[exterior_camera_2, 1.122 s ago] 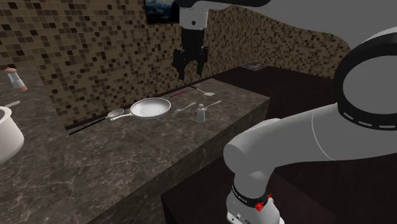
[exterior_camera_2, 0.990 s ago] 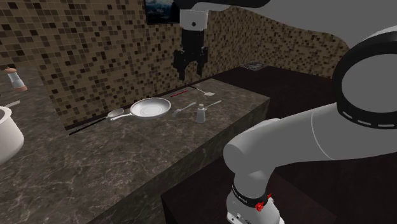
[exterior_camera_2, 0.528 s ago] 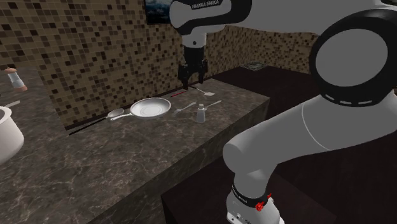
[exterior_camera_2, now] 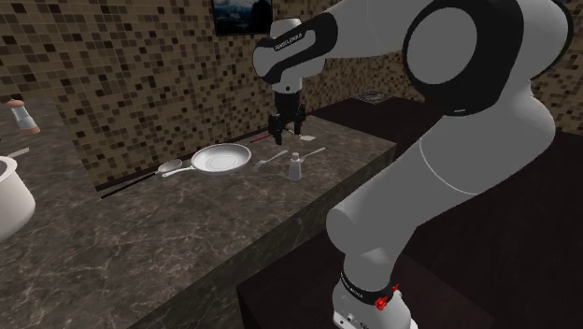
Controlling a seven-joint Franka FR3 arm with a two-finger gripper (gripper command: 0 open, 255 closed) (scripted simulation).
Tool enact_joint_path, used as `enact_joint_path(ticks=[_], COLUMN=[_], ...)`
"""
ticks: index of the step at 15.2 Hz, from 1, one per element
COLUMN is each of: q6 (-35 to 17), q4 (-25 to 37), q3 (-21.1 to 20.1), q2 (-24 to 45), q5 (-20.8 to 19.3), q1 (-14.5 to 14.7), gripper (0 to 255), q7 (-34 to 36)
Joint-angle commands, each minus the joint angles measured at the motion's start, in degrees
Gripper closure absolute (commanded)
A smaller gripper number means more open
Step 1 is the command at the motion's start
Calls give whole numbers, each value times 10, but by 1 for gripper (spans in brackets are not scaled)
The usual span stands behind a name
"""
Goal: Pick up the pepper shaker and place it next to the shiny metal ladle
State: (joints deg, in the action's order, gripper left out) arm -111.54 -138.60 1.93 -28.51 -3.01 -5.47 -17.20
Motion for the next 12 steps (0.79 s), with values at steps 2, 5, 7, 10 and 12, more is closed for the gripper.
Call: enact_joint_path(ticks=[2, 5, 7, 10, 12], q6=[-46, -91, -119, -150, -166], q4=[3, 13, 24, 32, 24], q3=[12, 23, 30, 36, 37], q2=[50, 106, 144, 182, 191], q5=[-16, -31, -39, -47, -47], q1=[-10, -19, -25, -30, -31], gripper=[0, 0, 0, 0, 0], q7=[-15, -27, -35, -41, -40])
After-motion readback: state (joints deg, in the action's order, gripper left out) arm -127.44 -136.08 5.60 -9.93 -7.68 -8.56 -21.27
